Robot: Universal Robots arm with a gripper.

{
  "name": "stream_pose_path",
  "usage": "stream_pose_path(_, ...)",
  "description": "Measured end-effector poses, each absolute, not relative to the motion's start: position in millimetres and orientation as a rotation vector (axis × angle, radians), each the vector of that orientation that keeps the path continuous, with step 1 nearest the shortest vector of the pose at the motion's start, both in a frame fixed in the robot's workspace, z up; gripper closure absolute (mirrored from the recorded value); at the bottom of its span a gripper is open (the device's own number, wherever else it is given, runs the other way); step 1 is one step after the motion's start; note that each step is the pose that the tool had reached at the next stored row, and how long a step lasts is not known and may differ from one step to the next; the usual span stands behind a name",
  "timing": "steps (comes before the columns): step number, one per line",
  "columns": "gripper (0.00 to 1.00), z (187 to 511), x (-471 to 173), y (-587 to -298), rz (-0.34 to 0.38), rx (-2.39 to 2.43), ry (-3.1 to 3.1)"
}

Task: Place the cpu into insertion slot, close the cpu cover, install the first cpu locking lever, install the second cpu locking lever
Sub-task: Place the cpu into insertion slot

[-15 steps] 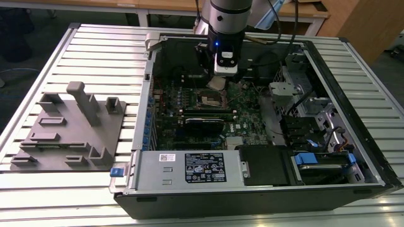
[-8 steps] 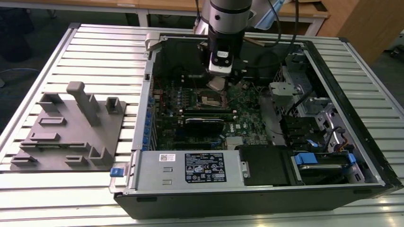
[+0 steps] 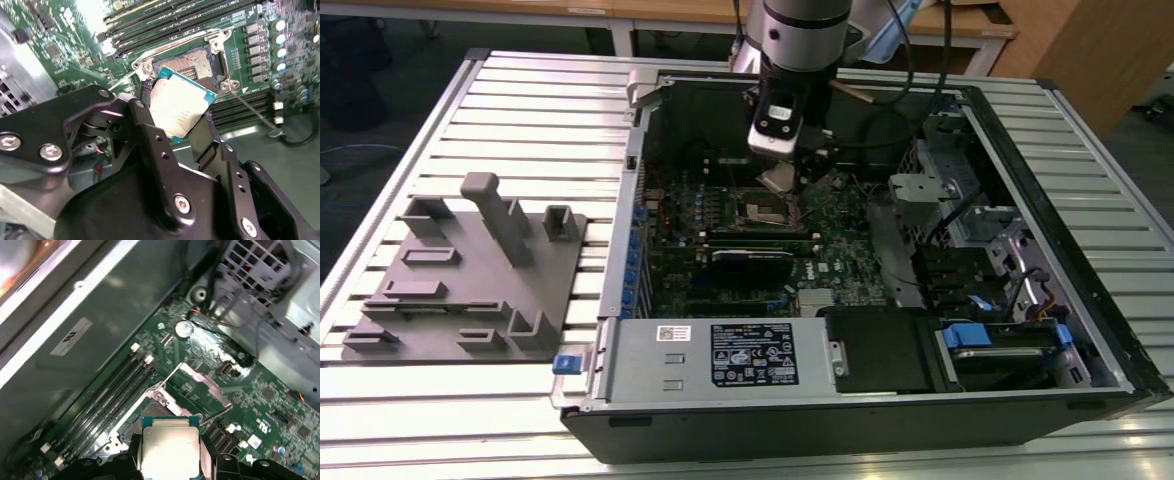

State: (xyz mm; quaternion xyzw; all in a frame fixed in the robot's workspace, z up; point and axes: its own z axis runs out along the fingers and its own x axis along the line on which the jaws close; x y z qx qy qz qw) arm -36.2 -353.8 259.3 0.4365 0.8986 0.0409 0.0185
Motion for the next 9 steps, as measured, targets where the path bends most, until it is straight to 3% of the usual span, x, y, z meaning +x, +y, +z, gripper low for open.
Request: stream_pose_path(9,0.46,258.8,-36.2,-353.8,0.122,1.575,2.665)
